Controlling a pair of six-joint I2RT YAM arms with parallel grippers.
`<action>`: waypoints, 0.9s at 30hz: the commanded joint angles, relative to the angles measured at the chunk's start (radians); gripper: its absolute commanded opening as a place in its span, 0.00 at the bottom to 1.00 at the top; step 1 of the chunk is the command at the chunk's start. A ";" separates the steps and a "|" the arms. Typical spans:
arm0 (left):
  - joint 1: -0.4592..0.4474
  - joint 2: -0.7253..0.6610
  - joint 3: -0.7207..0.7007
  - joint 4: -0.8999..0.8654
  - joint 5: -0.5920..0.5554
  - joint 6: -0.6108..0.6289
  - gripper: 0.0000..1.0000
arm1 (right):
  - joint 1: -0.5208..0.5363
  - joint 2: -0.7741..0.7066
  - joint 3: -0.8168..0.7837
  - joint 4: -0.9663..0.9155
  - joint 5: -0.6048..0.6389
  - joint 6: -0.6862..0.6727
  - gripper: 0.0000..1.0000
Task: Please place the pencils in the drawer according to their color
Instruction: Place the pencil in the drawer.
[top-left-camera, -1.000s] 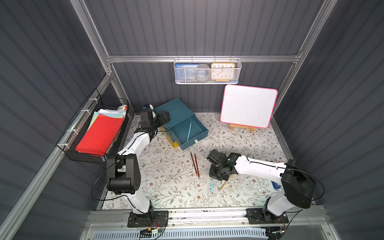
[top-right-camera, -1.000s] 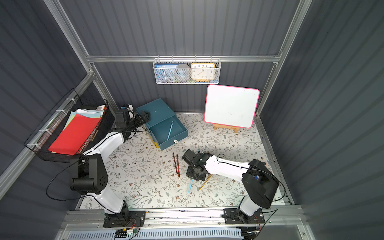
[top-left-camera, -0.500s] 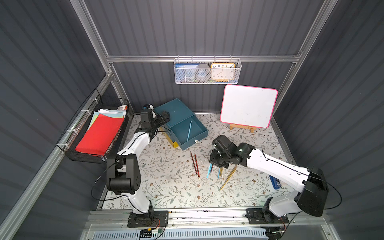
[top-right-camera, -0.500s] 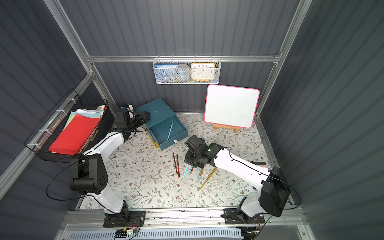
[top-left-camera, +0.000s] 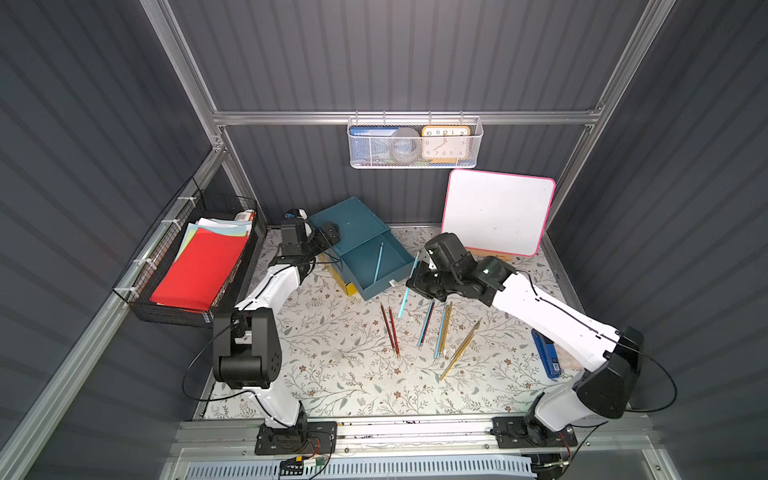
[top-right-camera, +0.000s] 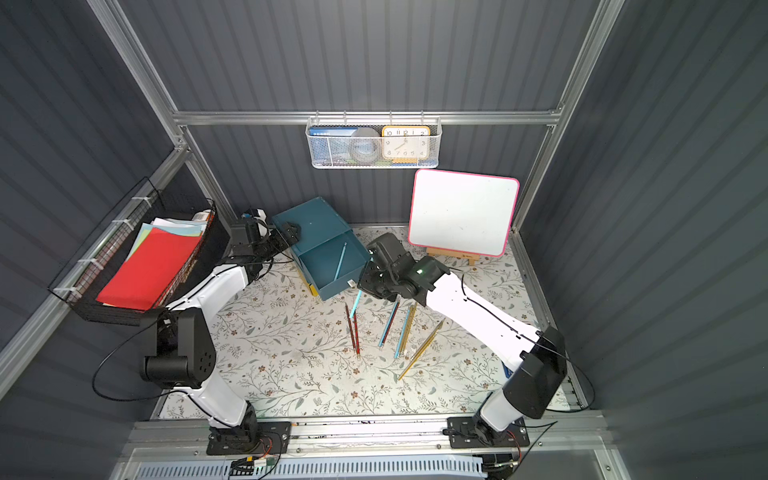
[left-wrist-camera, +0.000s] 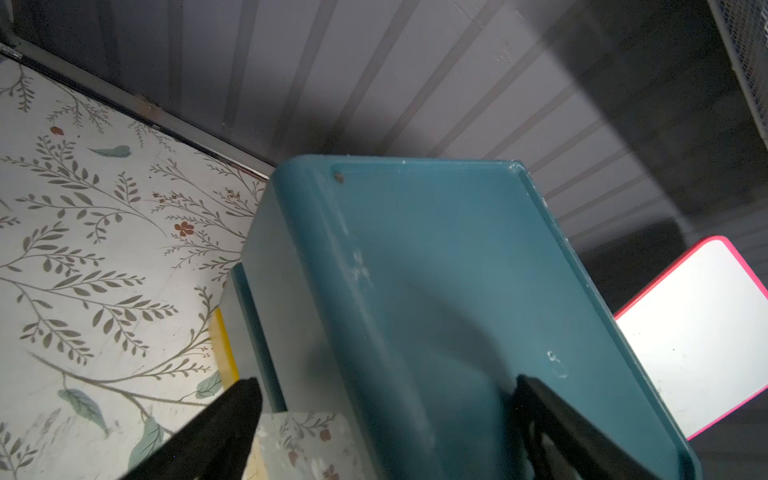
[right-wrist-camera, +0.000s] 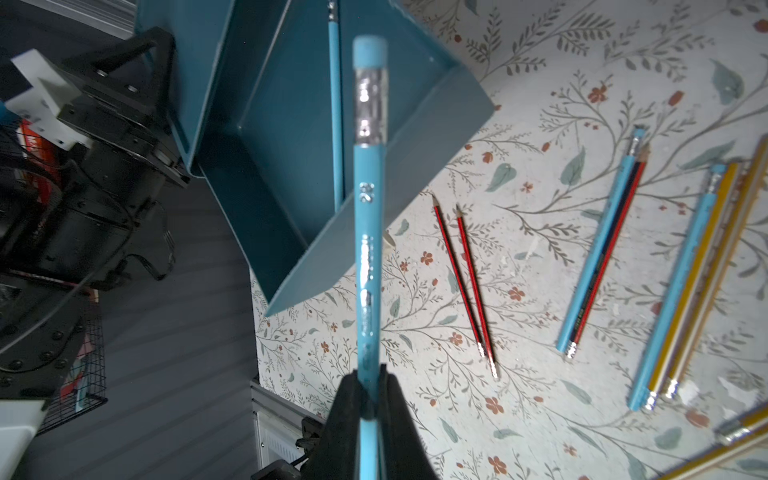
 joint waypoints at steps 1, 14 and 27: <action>-0.011 0.007 -0.008 -0.030 0.009 0.001 1.00 | -0.013 0.056 0.088 0.008 -0.040 -0.020 0.00; -0.012 0.009 -0.007 -0.029 0.008 0.001 1.00 | -0.041 0.286 0.322 0.079 -0.144 0.025 0.00; -0.012 0.015 -0.008 -0.026 0.010 0.000 1.00 | -0.065 0.436 0.437 0.105 -0.144 0.054 0.00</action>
